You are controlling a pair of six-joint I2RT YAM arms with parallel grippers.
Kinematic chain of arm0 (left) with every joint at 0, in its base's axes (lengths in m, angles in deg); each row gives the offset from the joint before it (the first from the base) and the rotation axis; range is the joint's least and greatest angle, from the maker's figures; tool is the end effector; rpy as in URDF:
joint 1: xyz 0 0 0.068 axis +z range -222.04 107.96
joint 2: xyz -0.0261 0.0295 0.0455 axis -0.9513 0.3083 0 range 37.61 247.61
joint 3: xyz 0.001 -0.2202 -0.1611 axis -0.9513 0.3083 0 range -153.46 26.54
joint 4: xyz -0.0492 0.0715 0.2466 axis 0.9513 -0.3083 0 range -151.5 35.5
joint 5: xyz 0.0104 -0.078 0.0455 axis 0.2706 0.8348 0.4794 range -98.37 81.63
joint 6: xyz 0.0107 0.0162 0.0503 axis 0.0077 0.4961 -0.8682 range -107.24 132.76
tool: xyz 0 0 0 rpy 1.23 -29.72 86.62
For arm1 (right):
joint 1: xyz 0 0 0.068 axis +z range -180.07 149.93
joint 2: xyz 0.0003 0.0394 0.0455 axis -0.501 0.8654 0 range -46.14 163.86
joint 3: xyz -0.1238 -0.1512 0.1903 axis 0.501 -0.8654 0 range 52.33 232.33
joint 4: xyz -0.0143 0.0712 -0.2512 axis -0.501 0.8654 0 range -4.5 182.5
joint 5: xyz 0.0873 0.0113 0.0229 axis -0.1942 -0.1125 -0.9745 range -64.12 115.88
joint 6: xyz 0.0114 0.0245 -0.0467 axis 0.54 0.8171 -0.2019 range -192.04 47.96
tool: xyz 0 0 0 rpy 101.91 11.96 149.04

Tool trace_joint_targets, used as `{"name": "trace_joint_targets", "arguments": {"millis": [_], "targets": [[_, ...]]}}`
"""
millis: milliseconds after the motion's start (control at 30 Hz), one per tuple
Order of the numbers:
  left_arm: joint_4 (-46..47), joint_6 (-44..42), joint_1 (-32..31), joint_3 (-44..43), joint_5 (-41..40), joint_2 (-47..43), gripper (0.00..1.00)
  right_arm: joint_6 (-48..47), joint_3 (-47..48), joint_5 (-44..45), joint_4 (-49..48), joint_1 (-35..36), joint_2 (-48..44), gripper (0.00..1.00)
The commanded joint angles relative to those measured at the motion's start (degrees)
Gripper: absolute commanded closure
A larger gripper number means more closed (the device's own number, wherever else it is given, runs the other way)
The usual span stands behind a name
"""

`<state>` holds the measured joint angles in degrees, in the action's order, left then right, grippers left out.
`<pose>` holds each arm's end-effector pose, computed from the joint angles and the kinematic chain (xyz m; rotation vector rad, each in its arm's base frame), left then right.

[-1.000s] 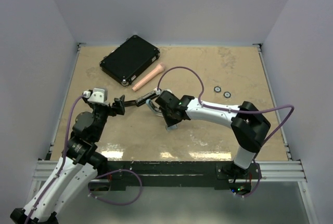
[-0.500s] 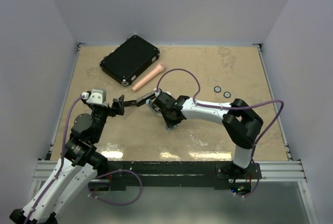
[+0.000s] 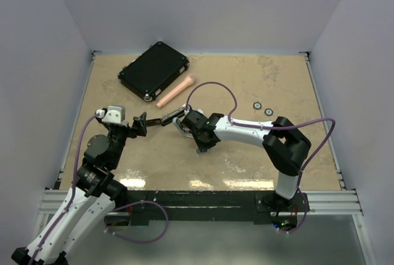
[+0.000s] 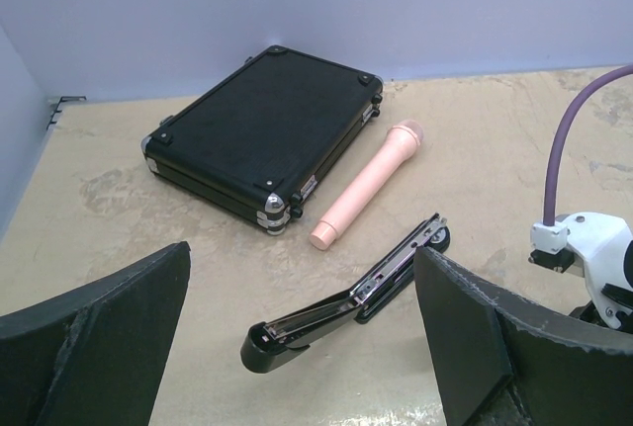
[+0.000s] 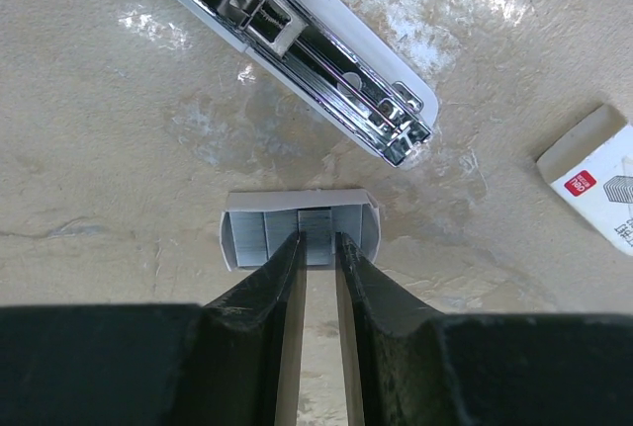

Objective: Load the staples into the stapler

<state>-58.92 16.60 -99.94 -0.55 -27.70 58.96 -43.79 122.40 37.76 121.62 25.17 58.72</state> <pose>0.1110 -0.0455 0.2962 0.0580 1.5508 -0.1772 0.2107 0.2905 0.1753 -0.5960 2.6903 0.0948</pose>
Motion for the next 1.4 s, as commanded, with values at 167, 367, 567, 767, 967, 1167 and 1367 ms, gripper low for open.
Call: {"name": "trace_joint_targets", "arguments": {"millis": [167,367,567,767,967,1167,1367], "targets": [[1.3,0.3,-0.3,0.3,-0.6,-0.5,0.01,0.9,0.9,3.4,1.5,0.1,-0.5,0.80],[1.3,0.3,-0.3,0.3,-0.5,-0.6,0.01,-2.1,0.8,1.8,-0.1,0.0,0.4,0.79],[1.1,0.2,-0.3,0.4,-0.4,-0.5,0.01,-5.0,0.7,-1.8,-1.8,0.0,2.4,0.71],[1.4,0.2,-0.3,0.5,-0.2,-0.5,0.01,-7.0,0.4,-4.2,-2.1,-0.5,3.9,0.69],[1.4,0.1,-0.3,0.5,-0.1,-0.4,0.01,-8.2,-1.3,-6.6,-3.8,-2.3,4.3,0.71],[1.5,0.0,-0.4,0.4,-0.1,-0.3,0.01,-9.2,0.2,-5.9,-1.8,-2.6,3.3,0.79],[1.5,0.0,-0.4,0.5,-0.1,-0.2,0.01,-9.4,3.4,-4.8,0.6,-2.6,0.5,0.83]]}}
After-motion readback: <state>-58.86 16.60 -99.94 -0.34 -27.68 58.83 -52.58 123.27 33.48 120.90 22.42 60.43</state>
